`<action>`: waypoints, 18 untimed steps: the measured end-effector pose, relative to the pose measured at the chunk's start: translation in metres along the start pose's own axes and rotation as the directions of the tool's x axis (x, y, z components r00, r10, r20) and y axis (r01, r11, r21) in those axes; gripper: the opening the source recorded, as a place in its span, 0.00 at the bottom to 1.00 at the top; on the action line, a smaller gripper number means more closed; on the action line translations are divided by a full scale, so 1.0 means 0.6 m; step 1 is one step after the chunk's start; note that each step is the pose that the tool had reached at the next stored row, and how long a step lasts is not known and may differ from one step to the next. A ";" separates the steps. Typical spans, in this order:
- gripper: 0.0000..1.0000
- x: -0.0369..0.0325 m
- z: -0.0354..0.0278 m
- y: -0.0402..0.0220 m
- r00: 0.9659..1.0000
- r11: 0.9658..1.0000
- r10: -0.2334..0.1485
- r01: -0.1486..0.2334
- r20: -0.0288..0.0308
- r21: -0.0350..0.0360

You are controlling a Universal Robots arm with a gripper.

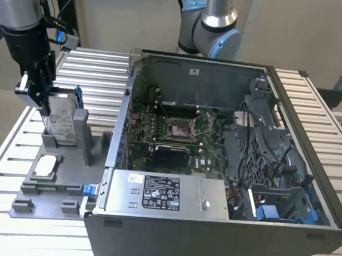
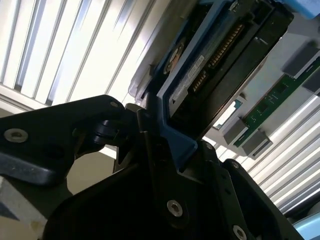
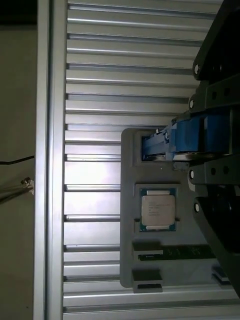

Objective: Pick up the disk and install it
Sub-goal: 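Pick up the disk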

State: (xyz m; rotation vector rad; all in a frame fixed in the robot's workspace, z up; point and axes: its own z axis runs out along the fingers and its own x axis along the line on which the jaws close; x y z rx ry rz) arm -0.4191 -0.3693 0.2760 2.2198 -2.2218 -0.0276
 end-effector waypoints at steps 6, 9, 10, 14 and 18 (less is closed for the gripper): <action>0.00 0.003 0.000 0.000 1.000 1.000 0.000 0.000 0.003 0.000; 0.00 0.007 0.000 0.000 1.000 1.000 0.000 0.000 0.005 0.000; 0.00 0.007 0.000 0.000 1.000 1.000 0.000 0.000 0.005 0.000; 0.00 0.007 0.000 0.000 1.000 1.000 0.000 0.000 0.004 0.000; 0.00 0.007 0.000 0.000 0.999 1.000 0.000 0.000 0.035 0.000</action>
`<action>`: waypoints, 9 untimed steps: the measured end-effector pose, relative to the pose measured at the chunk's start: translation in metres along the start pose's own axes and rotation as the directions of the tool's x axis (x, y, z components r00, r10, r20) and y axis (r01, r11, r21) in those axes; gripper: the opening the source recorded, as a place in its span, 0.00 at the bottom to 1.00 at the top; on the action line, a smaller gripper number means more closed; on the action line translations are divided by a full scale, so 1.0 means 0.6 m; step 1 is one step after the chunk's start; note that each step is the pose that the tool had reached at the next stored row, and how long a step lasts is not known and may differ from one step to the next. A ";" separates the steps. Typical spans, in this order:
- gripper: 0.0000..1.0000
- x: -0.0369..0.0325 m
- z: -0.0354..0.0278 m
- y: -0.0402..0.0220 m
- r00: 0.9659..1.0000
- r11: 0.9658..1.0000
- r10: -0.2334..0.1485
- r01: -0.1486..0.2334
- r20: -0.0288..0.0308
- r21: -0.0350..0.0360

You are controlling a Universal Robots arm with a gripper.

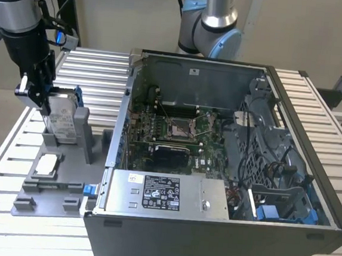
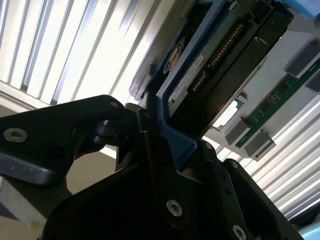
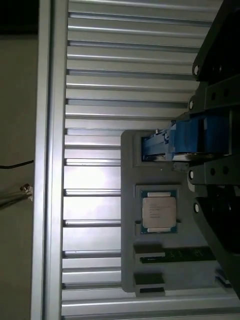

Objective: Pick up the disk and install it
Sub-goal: 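Pick up the disk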

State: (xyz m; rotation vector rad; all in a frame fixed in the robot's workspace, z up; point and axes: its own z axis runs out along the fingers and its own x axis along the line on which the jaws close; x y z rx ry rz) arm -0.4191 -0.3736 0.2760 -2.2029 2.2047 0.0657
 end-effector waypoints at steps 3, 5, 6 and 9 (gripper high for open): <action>0.00 0.000 0.000 0.000 1.000 1.000 0.000 0.000 -0.002 0.000; 0.00 0.000 0.000 0.000 1.000 1.000 0.000 0.000 -0.007 0.000; 0.00 0.000 0.000 0.000 1.000 1.000 0.000 0.000 -0.013 0.000; 0.00 0.000 0.000 0.000 1.000 1.000 0.000 0.000 -0.031 0.000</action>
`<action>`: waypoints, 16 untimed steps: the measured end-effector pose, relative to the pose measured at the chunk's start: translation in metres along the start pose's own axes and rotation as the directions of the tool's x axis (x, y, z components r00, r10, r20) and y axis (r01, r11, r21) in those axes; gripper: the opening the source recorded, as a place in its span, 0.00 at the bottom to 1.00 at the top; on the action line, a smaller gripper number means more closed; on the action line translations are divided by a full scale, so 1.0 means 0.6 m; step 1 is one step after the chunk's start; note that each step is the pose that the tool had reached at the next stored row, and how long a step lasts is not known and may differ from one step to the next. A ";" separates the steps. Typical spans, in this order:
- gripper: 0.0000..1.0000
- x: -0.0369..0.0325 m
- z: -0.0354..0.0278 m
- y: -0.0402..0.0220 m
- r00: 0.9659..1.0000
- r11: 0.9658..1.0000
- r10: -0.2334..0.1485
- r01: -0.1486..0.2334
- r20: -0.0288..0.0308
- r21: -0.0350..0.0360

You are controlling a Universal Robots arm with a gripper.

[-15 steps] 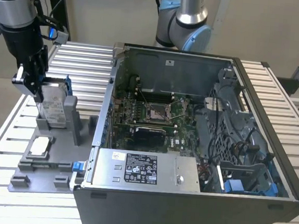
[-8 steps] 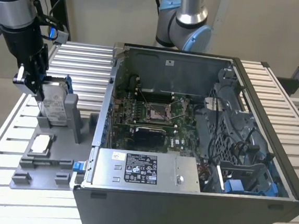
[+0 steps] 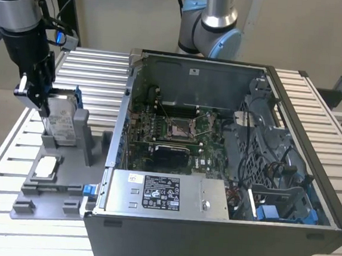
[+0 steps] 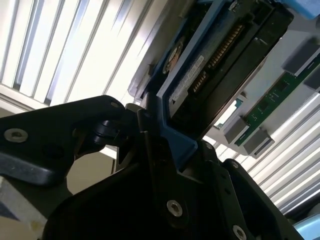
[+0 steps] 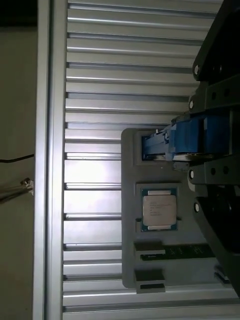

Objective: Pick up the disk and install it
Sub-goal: 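Pick up the disk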

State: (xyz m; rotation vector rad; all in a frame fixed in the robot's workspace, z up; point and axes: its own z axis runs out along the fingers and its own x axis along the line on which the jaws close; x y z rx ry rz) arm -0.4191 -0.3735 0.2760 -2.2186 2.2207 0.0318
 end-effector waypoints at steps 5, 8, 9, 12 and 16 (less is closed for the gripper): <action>0.00 0.000 0.000 0.000 1.000 1.000 0.000 0.000 -0.004 0.000; 0.00 0.000 0.000 0.000 1.000 1.000 0.000 0.000 -0.005 0.000; 0.00 0.000 0.000 0.000 1.000 1.000 0.000 0.000 -0.005 0.000; 0.00 0.000 -0.003 0.000 1.000 1.000 0.000 0.000 -0.005 0.000; 0.00 0.000 -0.009 0.000 1.000 1.000 0.000 0.000 -0.005 0.000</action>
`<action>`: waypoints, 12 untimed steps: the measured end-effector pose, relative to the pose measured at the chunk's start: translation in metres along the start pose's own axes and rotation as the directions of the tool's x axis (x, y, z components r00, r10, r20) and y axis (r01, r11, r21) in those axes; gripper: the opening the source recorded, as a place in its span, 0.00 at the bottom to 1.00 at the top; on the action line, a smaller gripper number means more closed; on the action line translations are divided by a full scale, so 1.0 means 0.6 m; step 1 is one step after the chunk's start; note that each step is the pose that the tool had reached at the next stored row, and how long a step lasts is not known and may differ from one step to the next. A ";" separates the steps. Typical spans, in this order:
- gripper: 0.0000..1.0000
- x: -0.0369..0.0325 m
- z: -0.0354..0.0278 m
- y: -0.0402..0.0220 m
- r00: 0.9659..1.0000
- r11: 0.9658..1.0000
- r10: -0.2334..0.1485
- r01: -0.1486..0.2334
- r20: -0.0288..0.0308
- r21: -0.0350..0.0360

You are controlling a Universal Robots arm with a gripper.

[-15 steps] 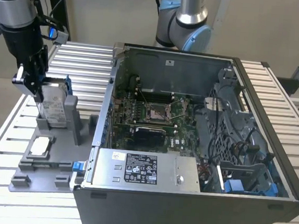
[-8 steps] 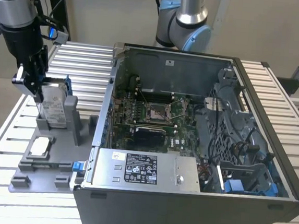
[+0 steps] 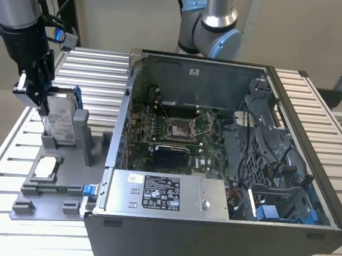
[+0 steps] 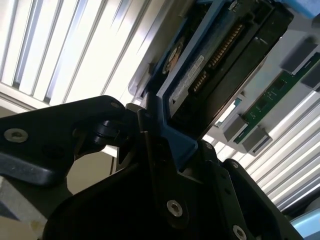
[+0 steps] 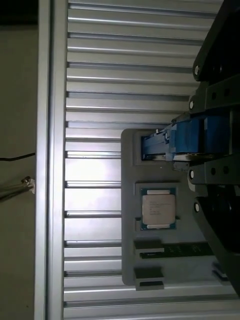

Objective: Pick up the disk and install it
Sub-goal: 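Pick up the disk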

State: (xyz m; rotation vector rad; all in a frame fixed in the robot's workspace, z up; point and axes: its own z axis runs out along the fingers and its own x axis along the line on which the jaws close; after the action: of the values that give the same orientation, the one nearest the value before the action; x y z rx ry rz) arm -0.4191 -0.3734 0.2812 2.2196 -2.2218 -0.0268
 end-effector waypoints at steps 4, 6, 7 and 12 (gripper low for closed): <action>0.00 0.000 -0.009 0.000 1.000 1.000 0.000 0.000 0.000 0.000; 0.00 0.000 -0.014 0.000 1.000 1.000 0.000 0.000 0.000 0.000; 0.00 0.000 -0.016 0.000 1.000 1.000 0.000 0.000 0.000 0.000; 0.00 0.000 -0.030 0.000 1.000 1.000 0.000 0.000 0.000 0.000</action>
State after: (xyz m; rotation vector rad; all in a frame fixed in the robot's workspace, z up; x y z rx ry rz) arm -0.4191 -0.3734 0.2990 2.2196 -2.2219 -0.0268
